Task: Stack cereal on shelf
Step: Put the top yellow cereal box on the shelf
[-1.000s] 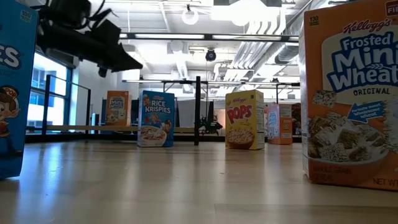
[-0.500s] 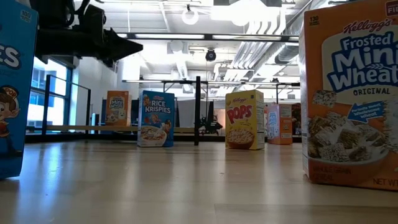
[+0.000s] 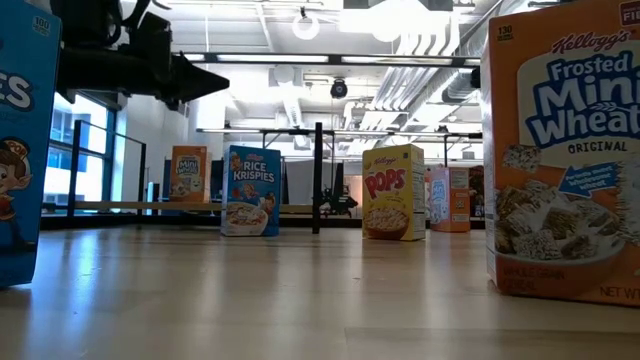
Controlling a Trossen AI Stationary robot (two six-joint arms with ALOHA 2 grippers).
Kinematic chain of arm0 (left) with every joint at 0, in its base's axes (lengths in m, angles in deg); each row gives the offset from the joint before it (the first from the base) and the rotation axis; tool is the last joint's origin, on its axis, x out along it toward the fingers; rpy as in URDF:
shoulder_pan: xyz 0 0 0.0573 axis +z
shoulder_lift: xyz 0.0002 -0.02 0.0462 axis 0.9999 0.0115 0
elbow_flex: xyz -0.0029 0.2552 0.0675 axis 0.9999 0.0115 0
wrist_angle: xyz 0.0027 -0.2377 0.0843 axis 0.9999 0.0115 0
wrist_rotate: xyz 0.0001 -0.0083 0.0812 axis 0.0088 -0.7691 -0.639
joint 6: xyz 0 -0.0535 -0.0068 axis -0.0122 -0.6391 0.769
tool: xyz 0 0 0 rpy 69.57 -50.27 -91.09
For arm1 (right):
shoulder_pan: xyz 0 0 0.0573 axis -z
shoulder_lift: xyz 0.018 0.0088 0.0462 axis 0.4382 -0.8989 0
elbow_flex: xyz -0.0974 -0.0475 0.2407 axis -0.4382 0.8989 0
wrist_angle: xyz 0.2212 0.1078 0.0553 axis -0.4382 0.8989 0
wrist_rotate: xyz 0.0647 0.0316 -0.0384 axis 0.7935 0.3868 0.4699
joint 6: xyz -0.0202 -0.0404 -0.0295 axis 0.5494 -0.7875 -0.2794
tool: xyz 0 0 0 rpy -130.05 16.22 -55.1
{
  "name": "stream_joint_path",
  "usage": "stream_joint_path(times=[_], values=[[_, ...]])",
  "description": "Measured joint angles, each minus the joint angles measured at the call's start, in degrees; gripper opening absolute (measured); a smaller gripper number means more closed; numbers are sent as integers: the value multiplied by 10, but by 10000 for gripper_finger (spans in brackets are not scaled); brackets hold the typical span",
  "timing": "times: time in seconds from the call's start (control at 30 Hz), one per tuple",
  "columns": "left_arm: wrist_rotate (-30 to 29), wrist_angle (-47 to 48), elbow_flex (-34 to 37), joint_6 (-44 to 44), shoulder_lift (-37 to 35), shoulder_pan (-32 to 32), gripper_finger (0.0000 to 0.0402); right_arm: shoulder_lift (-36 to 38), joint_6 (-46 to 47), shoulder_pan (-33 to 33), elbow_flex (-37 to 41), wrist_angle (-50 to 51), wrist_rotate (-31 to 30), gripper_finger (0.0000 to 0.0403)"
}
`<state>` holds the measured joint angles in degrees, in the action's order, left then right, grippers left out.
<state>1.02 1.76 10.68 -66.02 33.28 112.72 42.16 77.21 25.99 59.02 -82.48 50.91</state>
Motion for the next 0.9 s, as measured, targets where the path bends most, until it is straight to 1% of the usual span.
stream_joint_path(times=[0.17, 0.23, 0.3, 0.43, 0.6, 0.8, 0.9], values=[[-3, 0, 0, 10, 0, 0, 0, -142, 61, -1, -56, 0, -9, 273], [-5, 2, 0, 10, 0, 0, 0, -201, 81, -1, -82, 2, -26, 310], [-5, 6, 0, 10, 0, 0, 0, -257, 102, -1, -115, 16, -35, 331], [-5, 8, 0, -1, 0, 0, 0, -363, 142, -1, -196, 78, -36, 343], [-5, 7, 0, -9, 0, 0, 0, -475, 173, -1, -305, 210, -43, 342], [-5, 5, 0, -6, 0, 0, 0, -568, 179, 0, -401, 283, -18, 342], [-5, 4, 0, -5, 0, 0, 0, -602, 189, 4, -441, 333, -24, 342]])
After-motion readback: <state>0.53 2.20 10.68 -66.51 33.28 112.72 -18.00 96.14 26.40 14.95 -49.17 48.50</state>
